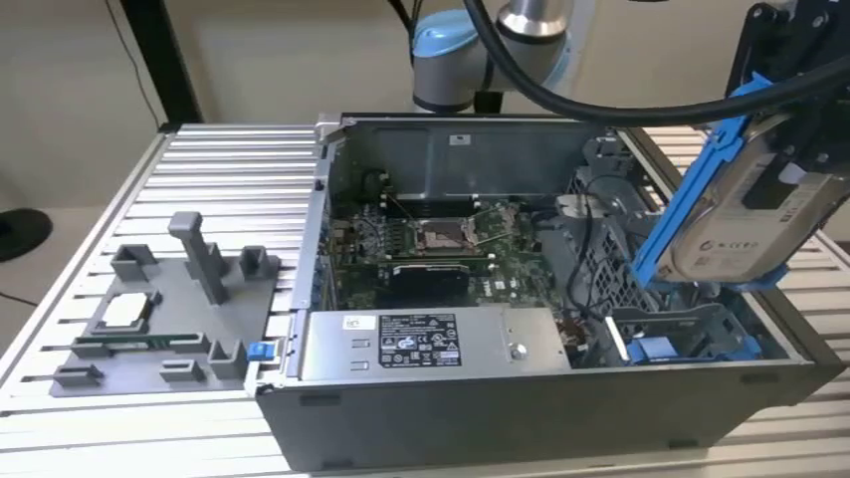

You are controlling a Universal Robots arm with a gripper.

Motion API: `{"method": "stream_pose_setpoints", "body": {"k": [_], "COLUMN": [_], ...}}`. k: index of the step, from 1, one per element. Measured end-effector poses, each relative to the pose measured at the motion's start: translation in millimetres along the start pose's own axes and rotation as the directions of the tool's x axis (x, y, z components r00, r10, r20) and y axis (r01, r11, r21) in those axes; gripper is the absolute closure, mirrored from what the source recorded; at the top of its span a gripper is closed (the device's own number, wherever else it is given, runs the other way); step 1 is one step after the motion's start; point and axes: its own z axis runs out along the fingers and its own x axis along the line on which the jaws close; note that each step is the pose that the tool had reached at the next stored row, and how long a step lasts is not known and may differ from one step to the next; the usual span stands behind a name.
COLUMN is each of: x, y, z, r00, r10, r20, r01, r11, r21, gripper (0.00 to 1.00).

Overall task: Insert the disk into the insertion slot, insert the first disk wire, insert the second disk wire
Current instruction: 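Insert the disk into the insertion slot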

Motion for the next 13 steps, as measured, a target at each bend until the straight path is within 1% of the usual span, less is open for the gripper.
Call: {"method": "stream_pose_setpoints", "body": {"k": [1,3,7,13], "x": [2.5,4.3,4.4,4.4], "y": [-0.1,-0.4,-1.2,-3.3], "z": [1.5,5.3,12.3,23.2], "r00": [1.0000,1.0000,1.0000,1.0000], "r10": [0.000,0.000,0.000,0.000], "r20": [0.0000,0.0003,-0.0006,-0.0054], "r01": [0.000,0.000,0.000,0.000], "r11": [1.0000,1.0000,1.0000,1.0000], "r21": [0.0000,-0.0001,-0.0001,0.0000], "gripper": [1.00,1.00,1.00,1.00]}}
